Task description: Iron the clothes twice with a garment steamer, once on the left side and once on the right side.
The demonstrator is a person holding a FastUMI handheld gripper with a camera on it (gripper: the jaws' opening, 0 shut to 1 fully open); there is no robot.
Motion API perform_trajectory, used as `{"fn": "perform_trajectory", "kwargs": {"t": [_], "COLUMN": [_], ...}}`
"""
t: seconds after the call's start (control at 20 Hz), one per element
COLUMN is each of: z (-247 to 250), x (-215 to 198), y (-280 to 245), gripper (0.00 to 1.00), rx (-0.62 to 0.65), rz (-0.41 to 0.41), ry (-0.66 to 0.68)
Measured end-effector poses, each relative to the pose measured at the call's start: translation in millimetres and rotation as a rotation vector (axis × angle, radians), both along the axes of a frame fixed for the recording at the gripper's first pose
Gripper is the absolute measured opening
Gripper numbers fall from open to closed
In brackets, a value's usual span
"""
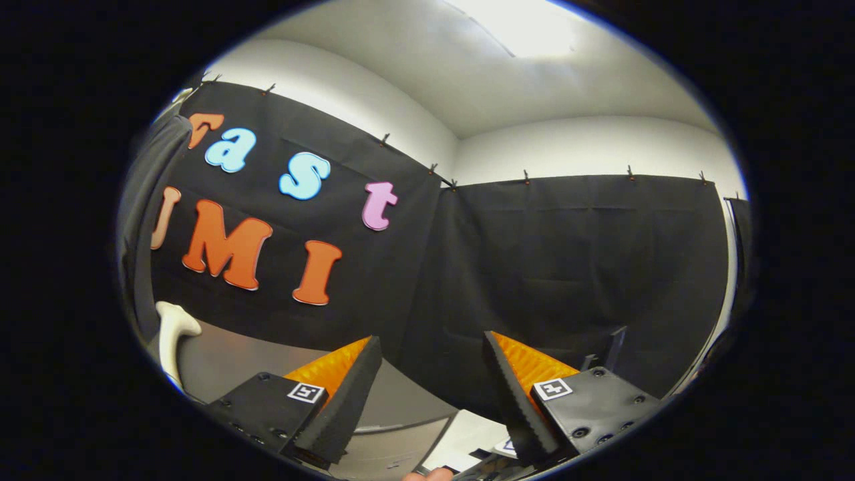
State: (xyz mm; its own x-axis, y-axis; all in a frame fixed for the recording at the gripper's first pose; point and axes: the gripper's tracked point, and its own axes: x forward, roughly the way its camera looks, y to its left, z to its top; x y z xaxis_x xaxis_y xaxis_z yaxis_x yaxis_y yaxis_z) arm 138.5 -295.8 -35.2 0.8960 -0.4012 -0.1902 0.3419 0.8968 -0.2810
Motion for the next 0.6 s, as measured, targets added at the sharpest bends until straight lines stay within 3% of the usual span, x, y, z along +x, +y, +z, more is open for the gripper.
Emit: {"fn": "perform_trajectory", "kwargs": {"t": [0.35,0.6], "z": [-65,-147], "x": [71,96], "y": [220,313], "gripper": [0.98,0.99], "rx": [0.326,0.533], "rz": [0.282,0.400], "ry": [0.240,0.483]}}
